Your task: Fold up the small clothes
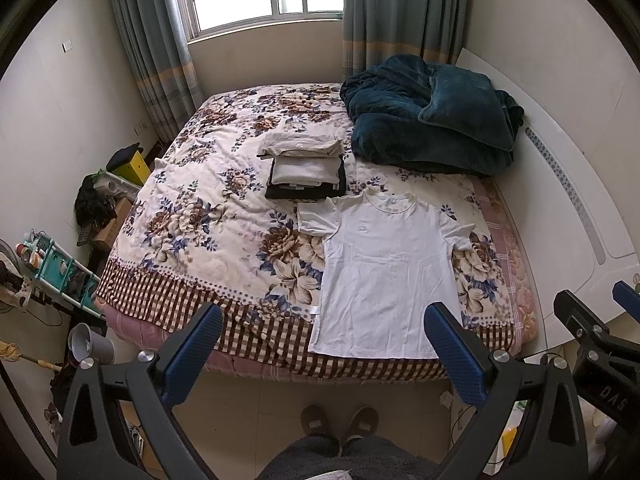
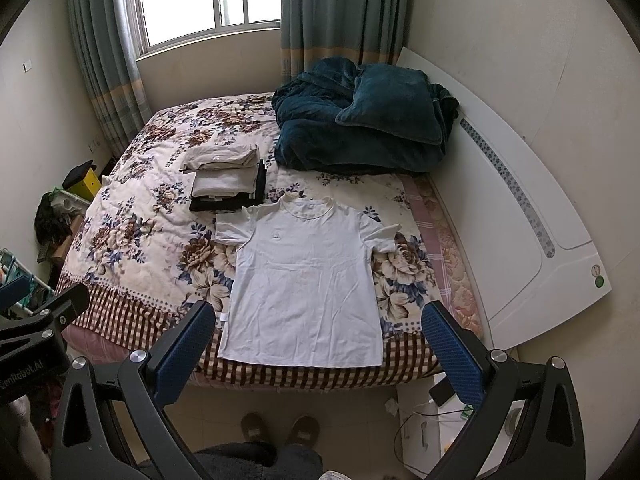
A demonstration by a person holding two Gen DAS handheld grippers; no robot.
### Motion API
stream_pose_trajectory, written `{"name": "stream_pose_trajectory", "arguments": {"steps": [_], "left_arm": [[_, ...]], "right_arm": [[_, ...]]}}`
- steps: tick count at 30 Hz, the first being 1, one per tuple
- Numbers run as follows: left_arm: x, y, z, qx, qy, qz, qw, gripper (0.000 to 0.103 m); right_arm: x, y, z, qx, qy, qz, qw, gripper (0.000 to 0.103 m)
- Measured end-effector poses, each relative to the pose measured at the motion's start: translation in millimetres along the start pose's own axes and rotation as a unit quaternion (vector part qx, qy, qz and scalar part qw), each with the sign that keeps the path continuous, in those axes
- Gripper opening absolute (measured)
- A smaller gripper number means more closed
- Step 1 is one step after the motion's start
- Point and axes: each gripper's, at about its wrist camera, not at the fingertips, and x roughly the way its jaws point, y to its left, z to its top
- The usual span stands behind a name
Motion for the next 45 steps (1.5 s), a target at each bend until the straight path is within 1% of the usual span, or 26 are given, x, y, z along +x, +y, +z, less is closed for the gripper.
{"name": "stream_pose_trajectory", "arguments": {"steps": [1,5,9,14,21,23,24,26,30,32,34,38,39,43,45], "left_arm": [[-0.2,-0.1,-0.7,-0.001,0.000,-0.001,1.0000,0.103],[-0.3,-0.2,-1.0,-0.001,-0.001,0.000,1.0000,0.103],[-0.5,-0.3,-0.9,0.000,-0.002,0.000,1.0000,0.103],[-3.7,-1.2,12.2,0.000,-0.004,0.000,1.0000,0.103],[-3.8,-2.5,8.4,0.002,-0.005,-0.001,1.0000,0.103],[-3.0,-3.2,12.6,0.002,-0.004,-0.003,1.0000,0.103],[-6.0,-5.3,12.3,0.004,-0.007,-0.004,1.0000,0.103],[1.3,-6.9,17.3,0.010,-0.016,0.004,0.9998,0.103],[36.5,-7.9,30.3,0.026,-0.035,0.034,0.9985,0.103],[62.1,-8.9,39.6,0.031,-0.034,0.043,0.9980,0.103],[86.9,-10.0,41.5,0.036,-0.030,0.047,0.9978,0.103],[139.6,-18.4,42.7,0.052,-0.015,0.056,0.9970,0.103],[154.2,-23.0,44.6,0.056,-0.008,0.059,0.9966,0.103],[207.6,-45.3,46.7,0.063,0.021,0.079,0.9947,0.103],[236.5,-57.9,50.4,0.062,0.033,0.096,0.9929,0.103]], "right_arm": [[-4.1,0.3,6.2,0.000,0.000,0.000,1.000,0.103],[-5.5,1.0,10.7,-0.001,-0.001,0.001,1.000,0.103],[-5.4,0.1,8.1,0.000,-0.002,0.001,1.000,0.103],[-6.1,0.7,9.7,0.000,-0.002,0.001,1.000,0.103],[-5.8,0.4,7.3,0.000,-0.002,0.001,1.000,0.103],[-5.6,0.6,8.9,0.000,-0.002,0.002,1.000,0.103],[-5.5,0.2,6.3,-0.001,-0.002,0.001,1.000,0.103],[-4.4,0.6,9.0,0.001,0.000,0.000,1.000,0.103],[8.4,-3.9,13.5,0.013,0.004,-0.017,1.000,0.103],[23.6,-8.6,16.3,0.026,0.007,-0.029,0.999,0.103],[44.3,-14.7,19.1,0.037,0.012,-0.046,0.998,0.103],[95.9,-27.8,26.5,0.047,0.024,-0.081,0.995,0.103],[114.2,-33.1,29.2,0.049,0.030,-0.088,0.995,0.103],[181.1,-49.3,40.1,0.052,0.054,-0.089,0.993,0.103],[221.5,-61.9,46.2,0.059,0.068,-0.079,0.993,0.103]]}}
